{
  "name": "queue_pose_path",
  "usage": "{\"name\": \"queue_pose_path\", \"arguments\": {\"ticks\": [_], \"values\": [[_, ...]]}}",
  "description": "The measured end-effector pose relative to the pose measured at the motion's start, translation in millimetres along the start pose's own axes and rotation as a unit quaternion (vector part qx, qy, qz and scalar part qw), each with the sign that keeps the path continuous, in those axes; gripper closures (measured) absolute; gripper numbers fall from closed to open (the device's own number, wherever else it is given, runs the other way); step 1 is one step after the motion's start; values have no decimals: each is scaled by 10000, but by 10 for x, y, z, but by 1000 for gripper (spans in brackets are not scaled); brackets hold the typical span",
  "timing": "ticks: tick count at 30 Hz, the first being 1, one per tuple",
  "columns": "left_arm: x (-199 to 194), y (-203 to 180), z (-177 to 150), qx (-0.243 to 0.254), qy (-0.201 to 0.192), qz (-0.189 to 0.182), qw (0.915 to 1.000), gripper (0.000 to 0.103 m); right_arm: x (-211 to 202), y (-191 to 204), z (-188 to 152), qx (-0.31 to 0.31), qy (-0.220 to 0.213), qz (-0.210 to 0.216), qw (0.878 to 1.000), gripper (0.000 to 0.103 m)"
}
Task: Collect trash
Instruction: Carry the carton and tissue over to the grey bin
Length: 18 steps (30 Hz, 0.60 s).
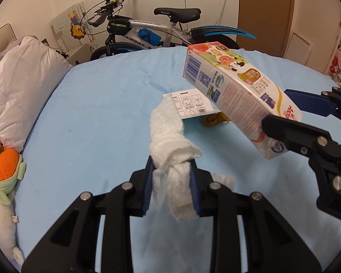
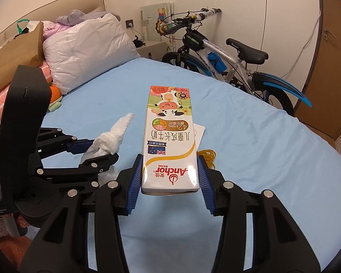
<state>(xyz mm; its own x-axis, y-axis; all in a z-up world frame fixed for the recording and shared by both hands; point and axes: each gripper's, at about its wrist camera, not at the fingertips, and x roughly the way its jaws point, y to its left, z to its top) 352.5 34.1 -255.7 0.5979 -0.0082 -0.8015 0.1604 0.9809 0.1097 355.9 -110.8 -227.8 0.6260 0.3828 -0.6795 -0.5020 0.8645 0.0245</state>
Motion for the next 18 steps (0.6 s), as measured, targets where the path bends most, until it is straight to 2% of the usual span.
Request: {"name": "queue_pose_path", "arguments": {"ticks": [9,18], "values": [[-800,-357,-133,303,-316,-112,9990,74,-968,-52,-264,204,-193,-305,9991,59],[-1446,-1127,-280,755,-630,-392,9944,74,-2008,-288,-798,526,-417,-797,9946,59]]}}
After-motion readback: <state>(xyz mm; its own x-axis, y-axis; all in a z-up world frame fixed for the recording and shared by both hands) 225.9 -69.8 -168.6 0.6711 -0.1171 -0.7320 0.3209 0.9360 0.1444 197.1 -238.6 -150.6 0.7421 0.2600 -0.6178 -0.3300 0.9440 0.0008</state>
